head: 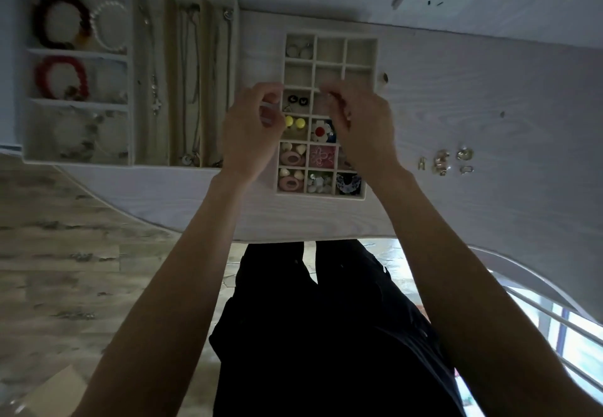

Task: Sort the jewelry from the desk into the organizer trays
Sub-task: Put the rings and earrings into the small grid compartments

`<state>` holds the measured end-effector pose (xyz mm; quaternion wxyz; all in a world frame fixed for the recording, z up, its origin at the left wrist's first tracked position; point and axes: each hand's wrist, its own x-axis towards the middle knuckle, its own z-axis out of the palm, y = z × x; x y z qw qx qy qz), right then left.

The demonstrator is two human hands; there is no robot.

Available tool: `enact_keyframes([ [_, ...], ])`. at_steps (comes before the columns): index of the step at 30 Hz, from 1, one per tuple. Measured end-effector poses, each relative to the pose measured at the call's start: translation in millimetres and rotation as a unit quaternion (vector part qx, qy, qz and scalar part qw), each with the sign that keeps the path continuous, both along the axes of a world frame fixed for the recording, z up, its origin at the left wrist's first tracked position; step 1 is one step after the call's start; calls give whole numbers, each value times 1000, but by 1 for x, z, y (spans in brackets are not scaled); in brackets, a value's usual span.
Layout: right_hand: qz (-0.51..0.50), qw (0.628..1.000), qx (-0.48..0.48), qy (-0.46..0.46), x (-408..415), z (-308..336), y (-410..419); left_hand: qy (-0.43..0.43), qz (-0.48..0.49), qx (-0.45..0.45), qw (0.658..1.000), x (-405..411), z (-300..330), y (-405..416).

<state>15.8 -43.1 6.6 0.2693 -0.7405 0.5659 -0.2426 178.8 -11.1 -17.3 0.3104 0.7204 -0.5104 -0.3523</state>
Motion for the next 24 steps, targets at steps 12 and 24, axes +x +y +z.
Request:
enact_keyframes([
  [12, 64, 991, -6, 116, 27, -18, -14, 16, -11, -17, 1000, 7, -5, 2],
  [24, -4, 994, -58, 89, 8, -17, -4, 8, -26, -26, 999, 9, -6, 4],
])
